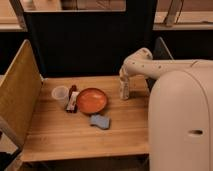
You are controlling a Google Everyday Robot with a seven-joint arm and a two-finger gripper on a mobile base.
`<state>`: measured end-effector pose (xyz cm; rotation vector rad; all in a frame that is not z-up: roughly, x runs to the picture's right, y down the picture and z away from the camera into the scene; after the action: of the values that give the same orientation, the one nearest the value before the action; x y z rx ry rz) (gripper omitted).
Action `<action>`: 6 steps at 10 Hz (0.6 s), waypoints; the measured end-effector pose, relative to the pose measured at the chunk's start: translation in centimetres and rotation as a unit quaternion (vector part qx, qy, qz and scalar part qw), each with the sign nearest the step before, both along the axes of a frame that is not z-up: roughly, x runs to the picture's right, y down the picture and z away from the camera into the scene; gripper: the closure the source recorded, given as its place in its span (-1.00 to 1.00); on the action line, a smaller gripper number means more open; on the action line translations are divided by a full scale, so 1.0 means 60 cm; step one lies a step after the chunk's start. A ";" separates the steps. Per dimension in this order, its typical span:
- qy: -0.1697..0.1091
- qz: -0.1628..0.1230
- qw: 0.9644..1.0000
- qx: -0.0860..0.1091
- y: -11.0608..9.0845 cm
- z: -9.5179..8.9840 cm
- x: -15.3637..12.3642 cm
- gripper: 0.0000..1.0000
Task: Stand the bottle upright
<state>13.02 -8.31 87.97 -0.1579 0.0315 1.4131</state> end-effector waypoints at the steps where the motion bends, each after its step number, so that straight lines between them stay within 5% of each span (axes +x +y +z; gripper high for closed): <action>1: 0.000 0.000 1.000 0.000 0.000 0.000 0.001 0.18; 4: 0.000 0.000 1.000 -0.001 0.002 0.001 0.000 -0.43; 6: 0.001 0.000 1.000 -0.003 0.005 0.003 0.000 -0.60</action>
<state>13.05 -7.98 88.16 -0.1620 0.0365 1.4122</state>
